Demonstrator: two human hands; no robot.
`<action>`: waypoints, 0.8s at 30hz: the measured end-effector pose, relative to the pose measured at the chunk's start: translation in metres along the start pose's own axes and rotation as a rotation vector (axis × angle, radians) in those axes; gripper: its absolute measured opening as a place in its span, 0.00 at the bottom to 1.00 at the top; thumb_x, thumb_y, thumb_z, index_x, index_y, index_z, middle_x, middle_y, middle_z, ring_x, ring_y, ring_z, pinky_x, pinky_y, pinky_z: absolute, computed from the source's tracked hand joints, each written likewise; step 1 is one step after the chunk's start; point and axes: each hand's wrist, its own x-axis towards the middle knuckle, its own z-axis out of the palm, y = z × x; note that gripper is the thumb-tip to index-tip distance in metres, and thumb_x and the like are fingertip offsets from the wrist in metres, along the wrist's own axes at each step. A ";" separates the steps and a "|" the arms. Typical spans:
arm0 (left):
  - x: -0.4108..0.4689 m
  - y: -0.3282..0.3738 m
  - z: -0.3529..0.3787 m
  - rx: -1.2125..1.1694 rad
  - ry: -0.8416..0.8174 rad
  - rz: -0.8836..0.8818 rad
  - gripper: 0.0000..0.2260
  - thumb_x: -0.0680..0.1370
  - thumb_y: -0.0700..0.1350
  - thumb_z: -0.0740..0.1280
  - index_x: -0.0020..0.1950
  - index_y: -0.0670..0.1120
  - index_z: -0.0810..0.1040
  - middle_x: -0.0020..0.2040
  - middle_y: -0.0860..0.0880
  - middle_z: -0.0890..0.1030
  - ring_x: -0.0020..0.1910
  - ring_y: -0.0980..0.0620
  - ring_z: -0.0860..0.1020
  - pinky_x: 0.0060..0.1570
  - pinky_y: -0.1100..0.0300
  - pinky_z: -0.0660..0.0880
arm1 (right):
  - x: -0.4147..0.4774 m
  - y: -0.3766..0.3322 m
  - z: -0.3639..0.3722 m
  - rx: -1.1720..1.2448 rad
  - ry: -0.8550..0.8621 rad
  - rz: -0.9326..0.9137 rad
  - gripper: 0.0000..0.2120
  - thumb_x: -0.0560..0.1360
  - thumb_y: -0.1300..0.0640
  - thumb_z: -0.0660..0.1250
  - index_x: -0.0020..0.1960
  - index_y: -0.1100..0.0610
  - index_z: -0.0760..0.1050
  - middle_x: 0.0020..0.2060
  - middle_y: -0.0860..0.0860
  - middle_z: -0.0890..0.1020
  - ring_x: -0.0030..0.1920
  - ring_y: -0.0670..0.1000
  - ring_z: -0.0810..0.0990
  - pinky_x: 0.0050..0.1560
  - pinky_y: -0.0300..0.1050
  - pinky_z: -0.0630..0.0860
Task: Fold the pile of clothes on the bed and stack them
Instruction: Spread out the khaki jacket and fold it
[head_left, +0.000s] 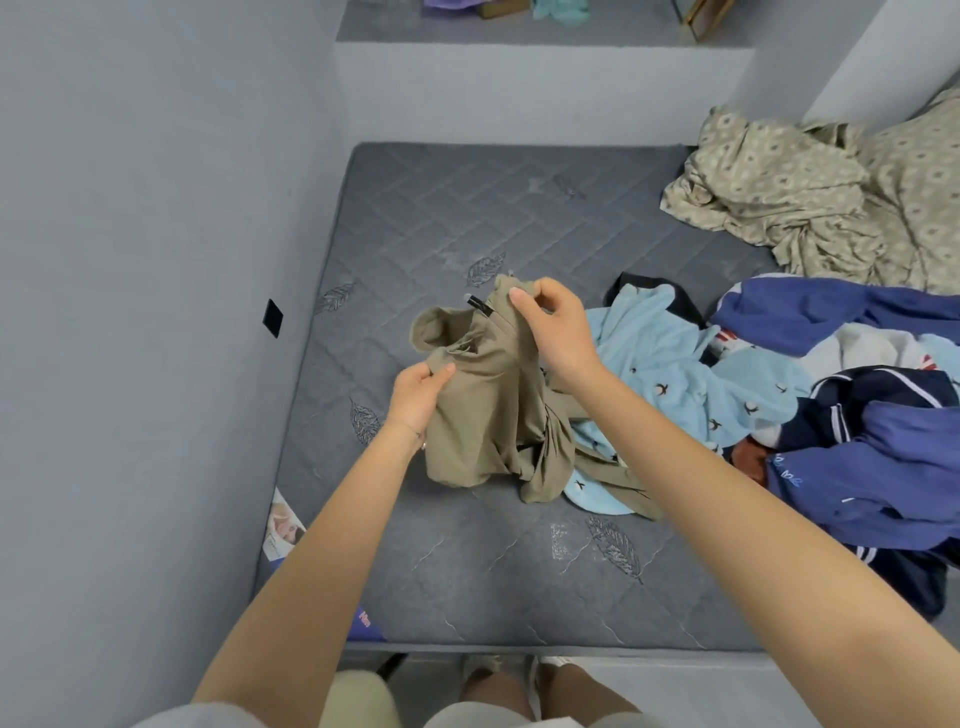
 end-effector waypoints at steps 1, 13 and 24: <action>0.002 0.008 -0.001 -0.002 0.035 0.054 0.05 0.79 0.37 0.65 0.45 0.43 0.80 0.39 0.51 0.83 0.41 0.54 0.79 0.49 0.57 0.76 | 0.001 0.004 -0.003 -0.002 0.024 0.017 0.13 0.77 0.57 0.66 0.37 0.59 0.68 0.32 0.50 0.68 0.37 0.47 0.66 0.41 0.42 0.63; -0.022 0.123 0.016 0.055 -0.015 0.484 0.05 0.78 0.39 0.67 0.50 0.45 0.82 0.46 0.50 0.83 0.48 0.53 0.80 0.54 0.56 0.77 | -0.005 0.001 -0.008 0.122 -0.210 0.449 0.27 0.80 0.37 0.51 0.69 0.55 0.68 0.62 0.54 0.74 0.65 0.55 0.71 0.70 0.54 0.62; -0.067 0.236 -0.001 0.104 -0.059 0.733 0.08 0.79 0.38 0.65 0.43 0.46 0.81 0.37 0.59 0.83 0.40 0.63 0.78 0.45 0.68 0.73 | -0.005 -0.038 0.021 0.370 -0.367 0.335 0.31 0.79 0.34 0.45 0.78 0.46 0.53 0.75 0.42 0.58 0.75 0.44 0.56 0.70 0.46 0.50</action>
